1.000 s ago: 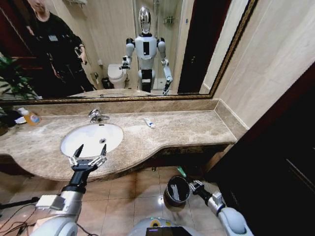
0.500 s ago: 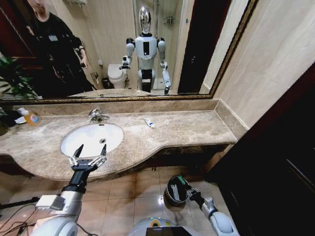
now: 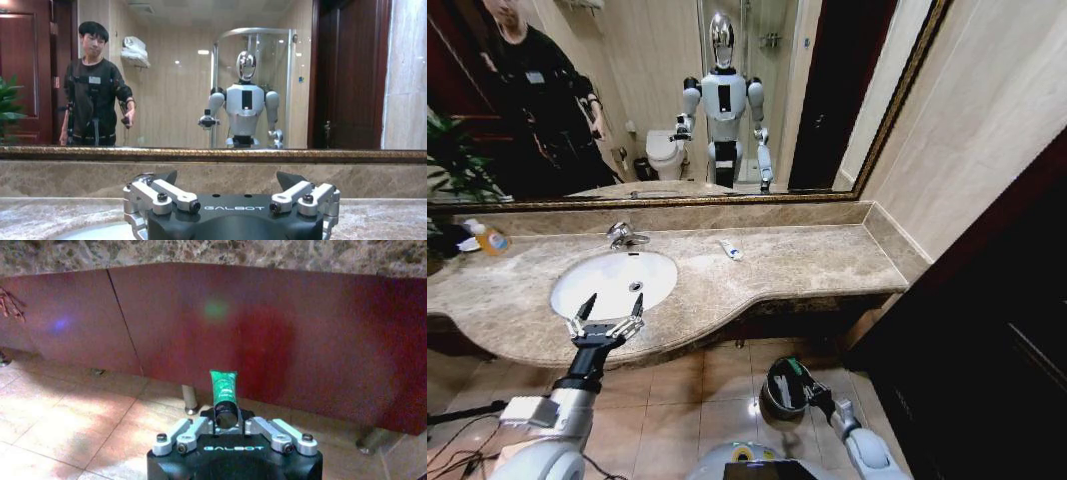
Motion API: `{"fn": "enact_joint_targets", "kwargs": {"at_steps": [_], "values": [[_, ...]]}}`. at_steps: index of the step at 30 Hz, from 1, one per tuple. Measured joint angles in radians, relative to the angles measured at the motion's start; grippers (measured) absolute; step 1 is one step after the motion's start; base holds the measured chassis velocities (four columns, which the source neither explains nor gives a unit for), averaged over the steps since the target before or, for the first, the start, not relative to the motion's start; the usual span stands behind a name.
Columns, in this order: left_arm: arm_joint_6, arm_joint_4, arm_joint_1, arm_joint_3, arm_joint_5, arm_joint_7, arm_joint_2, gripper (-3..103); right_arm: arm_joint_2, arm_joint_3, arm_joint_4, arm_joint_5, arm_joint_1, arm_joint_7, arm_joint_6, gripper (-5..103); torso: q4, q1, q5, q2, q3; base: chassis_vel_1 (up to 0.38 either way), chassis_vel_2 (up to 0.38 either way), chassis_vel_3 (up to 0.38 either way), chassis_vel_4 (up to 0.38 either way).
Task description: Pick up the trash from the sink and place it in the trash bin.
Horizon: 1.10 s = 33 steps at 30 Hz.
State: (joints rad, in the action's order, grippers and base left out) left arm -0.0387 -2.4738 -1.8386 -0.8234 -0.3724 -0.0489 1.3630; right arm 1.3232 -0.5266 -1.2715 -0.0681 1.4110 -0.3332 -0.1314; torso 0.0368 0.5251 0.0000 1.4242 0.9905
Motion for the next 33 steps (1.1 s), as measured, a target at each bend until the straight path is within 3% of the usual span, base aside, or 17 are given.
{"fn": "enact_joint_targets", "kwargs": {"at_steps": [12, 13, 15, 16, 18, 24, 26, 27, 29, 32, 33], "values": [[0.000, 0.000, 0.000, 0.000, 0.000, 0.000, 0.000, 100, -0.021, -0.003, -0.048, 0.001, 0.025, -0.008, 0.027, 18, -0.0001, 0.000, 0.0000, 0.000, 0.000, 0.000, 0.000, 0.000, 0.000], [0.000, 0.000, 0.000, 0.000, 0.000, 0.000, 0.000, 100, -0.021, -0.001, -0.051, 0.001, 0.025, -0.003, 0.027, 28, 0.0000, 0.000, 0.0000, 0.000, 0.000, 0.000, 0.000, 0.000, 0.000], [0.000, 0.000, 0.000, 0.000, 0.000, 0.000, 0.000, 100, -0.021, 0.000, -0.052, 0.001, 0.025, 0.002, 0.027, 28, 0.0000, 0.000, 0.0001, 0.000, 0.000, 0.000, 0.000, 0.000, 0.000], [0.000, 0.000, 0.000, 0.000, 0.000, 0.000, 0.000, 100, -0.022, 0.005, -0.056, 0.002, 0.026, 0.015, 0.027, 39, 0.0000, 0.000, 0.0001, 0.000, 0.000, 0.000, 0.000, 0.000, 0.000], [0.000, 0.000, 0.000, 0.000, 0.000, 0.000, 0.000, 100, -0.022, 0.008, -0.059, 0.003, 0.026, 0.019, 0.027, 39, 0.0000, 0.000, 0.0000, 0.000, 0.000, 0.000, 0.000, 0.000, 0.000], [0.000, 0.000, 0.000, 0.000, 0.000, 0.000, 0.000, 100, -0.016, 0.019, -0.068, 0.011, 0.025, 0.041, 0.028, 67, 0.0000, 0.000, 0.0000, 0.000, 0.000, 0.000, 0.000, 0.000, 0.000], [0.000, 0.000, 0.000, 0.000, 0.000, 0.000, 0.000, 100, -0.015, 0.020, -0.068, 0.011, 0.025, 0.042, 0.028, 67, 0.0000, 0.000, 0.0000, 0.000, 0.000, 0.000, 0.000, 0.000, 0.000], [0.000, 0.000, 0.000, 0.000, 0.000, 0.000, 0.000, 100, -0.013, 0.022, -0.070, 0.012, 0.026, 0.045, 0.028, 79, 0.0000, 0.000, 0.0001, 0.000, 0.000, 0.000, 0.000, 0.000, 0.000], [0.000, 0.000, 0.000, 0.000, 0.000, 0.000, 0.000, 100, -0.013, 0.023, -0.072, 0.012, 0.026, 0.047, 0.029, 79, 0.0000, 0.000, 0.0000, 0.000, 0.000, 0.000, 0.000, 0.000, 0.000], [0.000, 0.000, 0.000, 0.000, 0.000, 0.000, 0.000, 100, -0.010, 0.027, -0.076, 0.011, 0.027, 0.053, 0.030, 94, 0.0000, 0.000, 0.0001, 0.000, 0.000, 0.000, 0.000, 0.000, 0.000], [0.000, 0.000, 0.000, 0.000, 0.000, 0.000, 0.000, 100, -0.010, 0.027, -0.076, 0.011, 0.027, 0.053, 0.030, 94, 0.0000, 0.000, 0.0001, 0.000, 0.000, 0.000, 0.000, 0.000, 0.000]]}}
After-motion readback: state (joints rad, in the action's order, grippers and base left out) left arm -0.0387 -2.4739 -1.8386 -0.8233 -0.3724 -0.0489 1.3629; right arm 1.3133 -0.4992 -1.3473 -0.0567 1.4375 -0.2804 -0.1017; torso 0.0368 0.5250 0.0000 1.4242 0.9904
